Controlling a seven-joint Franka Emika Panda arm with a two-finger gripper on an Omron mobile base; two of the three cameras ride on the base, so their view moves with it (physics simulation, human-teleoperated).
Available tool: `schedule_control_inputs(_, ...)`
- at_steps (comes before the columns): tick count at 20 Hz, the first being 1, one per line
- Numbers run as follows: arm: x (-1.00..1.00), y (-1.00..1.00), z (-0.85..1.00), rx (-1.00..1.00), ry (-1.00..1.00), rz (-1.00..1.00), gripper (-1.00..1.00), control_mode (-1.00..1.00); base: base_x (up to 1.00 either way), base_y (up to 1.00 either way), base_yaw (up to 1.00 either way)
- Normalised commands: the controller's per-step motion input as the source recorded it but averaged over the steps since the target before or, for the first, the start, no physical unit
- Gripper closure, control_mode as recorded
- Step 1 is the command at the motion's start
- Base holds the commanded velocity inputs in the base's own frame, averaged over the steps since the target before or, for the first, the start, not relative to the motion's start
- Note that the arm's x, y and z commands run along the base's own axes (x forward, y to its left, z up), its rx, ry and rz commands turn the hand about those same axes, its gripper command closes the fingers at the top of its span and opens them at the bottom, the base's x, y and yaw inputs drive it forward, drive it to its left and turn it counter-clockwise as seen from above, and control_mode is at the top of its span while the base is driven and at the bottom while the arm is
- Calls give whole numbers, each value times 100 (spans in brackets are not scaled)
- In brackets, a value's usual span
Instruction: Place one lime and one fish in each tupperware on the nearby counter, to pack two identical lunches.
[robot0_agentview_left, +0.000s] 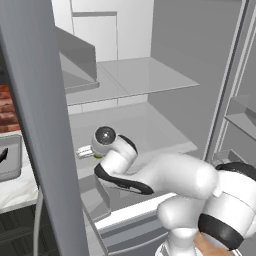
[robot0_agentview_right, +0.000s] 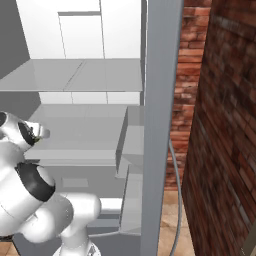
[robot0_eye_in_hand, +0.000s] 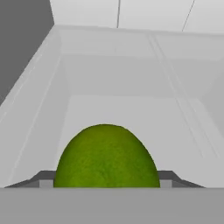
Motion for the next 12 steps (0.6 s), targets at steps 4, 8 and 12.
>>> schedule_control_inputs(4, -76, -12, 100, 16, 0, -18, 100, -100, 0, 0, 0)
schedule_control_inputs(8, -86, -10, 100, 18, 9, -25, 100, -100, 0, 0, 0)
schedule_control_inputs(12, -100, -23, 100, 21, 10, -25, 100, -100, 0, 0, 0)
